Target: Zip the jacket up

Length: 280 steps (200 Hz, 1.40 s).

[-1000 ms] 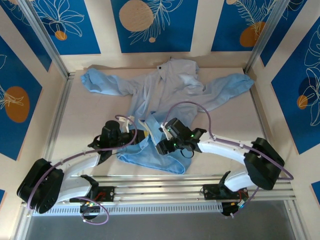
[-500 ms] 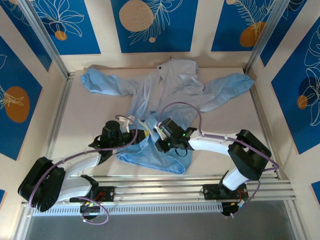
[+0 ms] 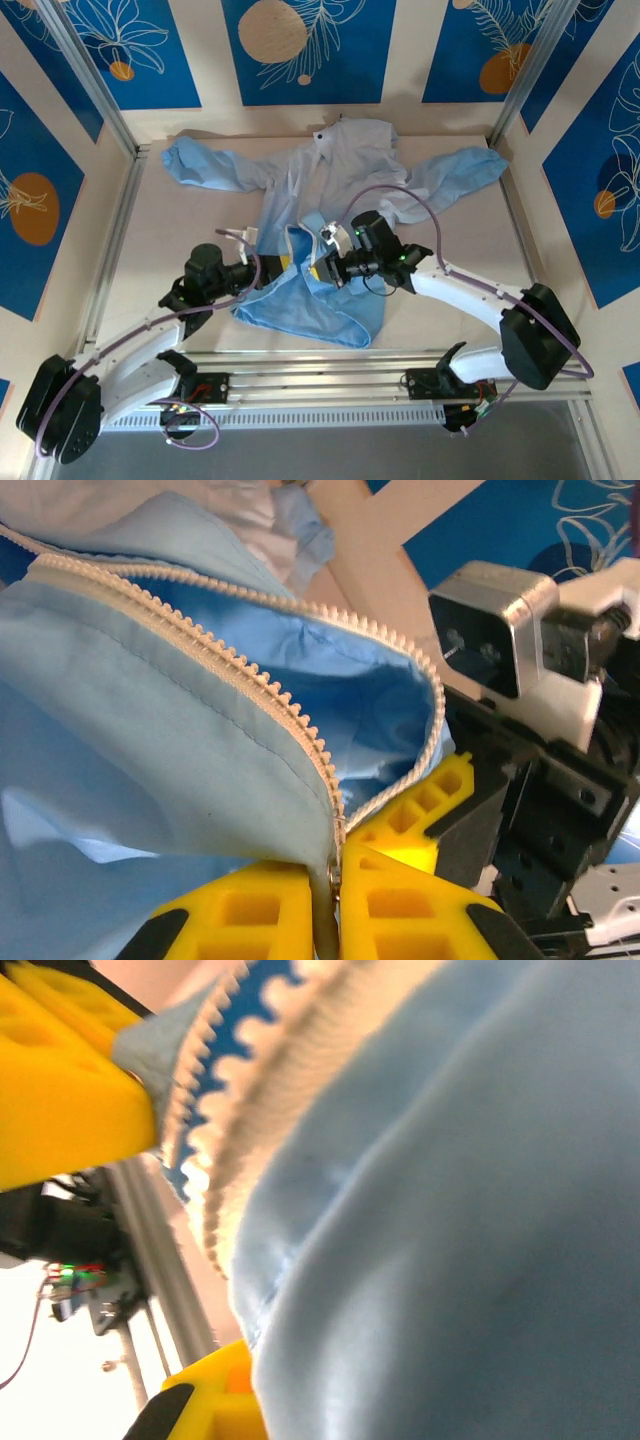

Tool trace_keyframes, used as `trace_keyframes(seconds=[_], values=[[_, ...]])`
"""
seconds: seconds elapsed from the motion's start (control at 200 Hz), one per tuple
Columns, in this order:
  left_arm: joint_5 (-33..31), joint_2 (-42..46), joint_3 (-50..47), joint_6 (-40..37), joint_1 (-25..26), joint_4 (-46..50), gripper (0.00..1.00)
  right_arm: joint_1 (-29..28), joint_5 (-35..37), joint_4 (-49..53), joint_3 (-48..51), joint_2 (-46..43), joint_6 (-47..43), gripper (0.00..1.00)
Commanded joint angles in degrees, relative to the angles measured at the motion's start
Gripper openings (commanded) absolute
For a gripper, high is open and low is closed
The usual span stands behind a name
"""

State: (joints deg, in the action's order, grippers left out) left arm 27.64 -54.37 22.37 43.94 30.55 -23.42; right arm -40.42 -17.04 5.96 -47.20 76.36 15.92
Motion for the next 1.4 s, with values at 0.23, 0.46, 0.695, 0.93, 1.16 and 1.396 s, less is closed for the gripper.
trace_keyframes(seconds=[0.23, 0.46, 0.695, 0.93, 1.16, 1.396], values=[[6.2, 1.8, 2.9, -2.3, -0.1, -6.6, 0.00, 2.5, -19.9, 2.6, -8.6, 1.6, -3.7, 0.00], [5.0, 3.0, 3.0, -3.3, 0.0, -9.8, 0.00, 2.9, -22.7, 2.6, -9.5, 2.9, -2.7, 0.00], [3.6, 4.2, 1.7, -3.9, 0.0, -12.6, 0.00, 3.7, -24.0, -0.6, -8.7, 3.0, -0.1, 0.00], [2.0, 3.7, 0.6, -3.3, 1.0, -15.5, 0.00, 4.3, -24.8, -3.9, -8.1, 3.1, 2.7, 0.00], [1.5, 2.8, 0.0, -3.3, 2.0, -17.3, 0.00, 4.4, -25.2, -5.5, -8.1, 3.6, 3.9, 0.00], [1.4, 2.0, -0.2, -3.3, 2.7, -18.3, 0.00, 4.4, -25.9, -6.2, -8.2, 3.6, 4.6, 0.00]])
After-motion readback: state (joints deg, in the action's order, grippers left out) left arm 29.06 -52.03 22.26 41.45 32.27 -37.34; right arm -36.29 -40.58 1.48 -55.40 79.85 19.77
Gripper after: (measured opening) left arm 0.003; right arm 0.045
